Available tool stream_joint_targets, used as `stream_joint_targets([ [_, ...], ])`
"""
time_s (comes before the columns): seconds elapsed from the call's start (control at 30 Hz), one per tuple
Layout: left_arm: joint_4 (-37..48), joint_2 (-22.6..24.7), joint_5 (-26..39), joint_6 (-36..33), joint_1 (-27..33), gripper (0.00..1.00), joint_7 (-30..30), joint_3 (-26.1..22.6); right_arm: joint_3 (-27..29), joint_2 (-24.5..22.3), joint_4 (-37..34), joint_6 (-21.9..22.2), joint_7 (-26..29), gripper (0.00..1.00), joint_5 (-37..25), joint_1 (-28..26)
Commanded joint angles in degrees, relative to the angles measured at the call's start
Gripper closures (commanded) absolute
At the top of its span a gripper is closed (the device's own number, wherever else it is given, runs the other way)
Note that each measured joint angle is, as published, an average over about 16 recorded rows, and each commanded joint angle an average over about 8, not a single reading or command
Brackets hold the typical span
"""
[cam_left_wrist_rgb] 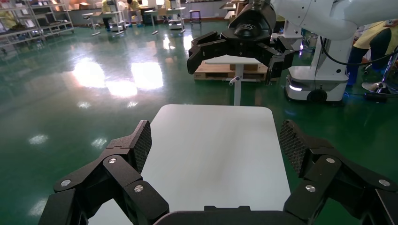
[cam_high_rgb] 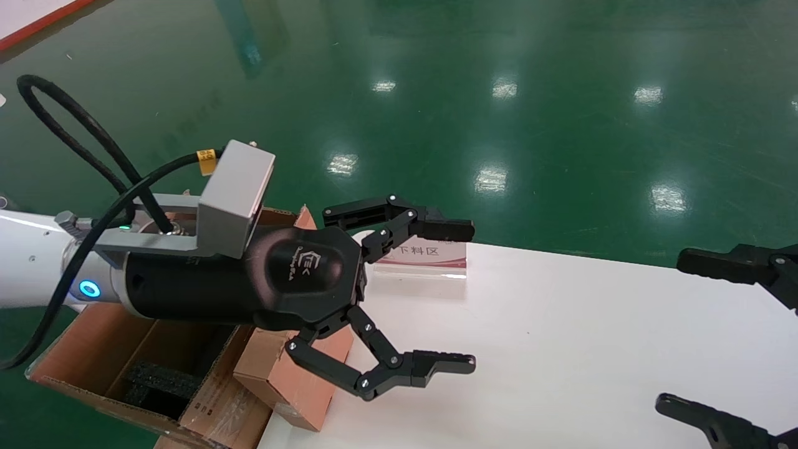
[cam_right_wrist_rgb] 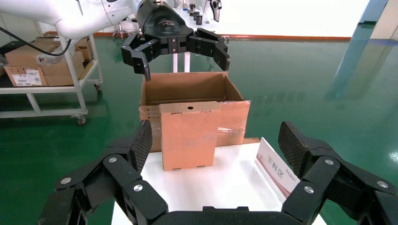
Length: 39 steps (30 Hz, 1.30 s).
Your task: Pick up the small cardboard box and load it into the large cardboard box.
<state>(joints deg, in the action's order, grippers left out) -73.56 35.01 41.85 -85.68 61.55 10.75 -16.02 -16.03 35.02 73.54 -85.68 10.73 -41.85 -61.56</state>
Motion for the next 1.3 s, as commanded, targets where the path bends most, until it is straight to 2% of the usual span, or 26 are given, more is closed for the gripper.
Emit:
stream_joint_targets([
  [0.03,0.00,0.00,0.00,0.00,0.00,0.00,0.00,0.00,0.00,0.00,0.00,0.00,0.00,0.00,0.00,0.00],
  [0.5,0.01,-0.07,0.22,0.06,0.00,0.00,0.11,-0.10,0.00,0.00,0.00,0.00,0.00,0.00,0.00,0.00],
  [0.67,-0.71,-0.80,3.13,1.02,0.83,0.00,1.83,-1.25,-0.02,0.00,-0.03,0.00,-0.02,0.00,0.01,-0.02],
  [0.83,-2.57,-1.94,10.53,1.82,4.45,0.00,4.62,-3.89,-0.05,0.00,-0.05,-0.01,-0.03,0.00,0.02,-0.03],
  [1.0,-3.54,-1.44,20.27,-0.29,11.22,0.00,8.13,-8.13,-0.07,-0.01,-0.06,-0.01,-0.05,0.00,0.03,-0.04],
  [1.13,-3.50,0.50,28.04,-3.20,18.09,0.00,12.80,-13.52,-0.09,-0.01,-0.06,0.00,-0.06,0.00,0.04,-0.05],
  [1.3,-3.40,3.30,36.12,-5.06,27.78,0.00,18.99,-22.77,-0.11,-0.02,-0.06,0.01,-0.07,0.00,0.06,-0.05],
])
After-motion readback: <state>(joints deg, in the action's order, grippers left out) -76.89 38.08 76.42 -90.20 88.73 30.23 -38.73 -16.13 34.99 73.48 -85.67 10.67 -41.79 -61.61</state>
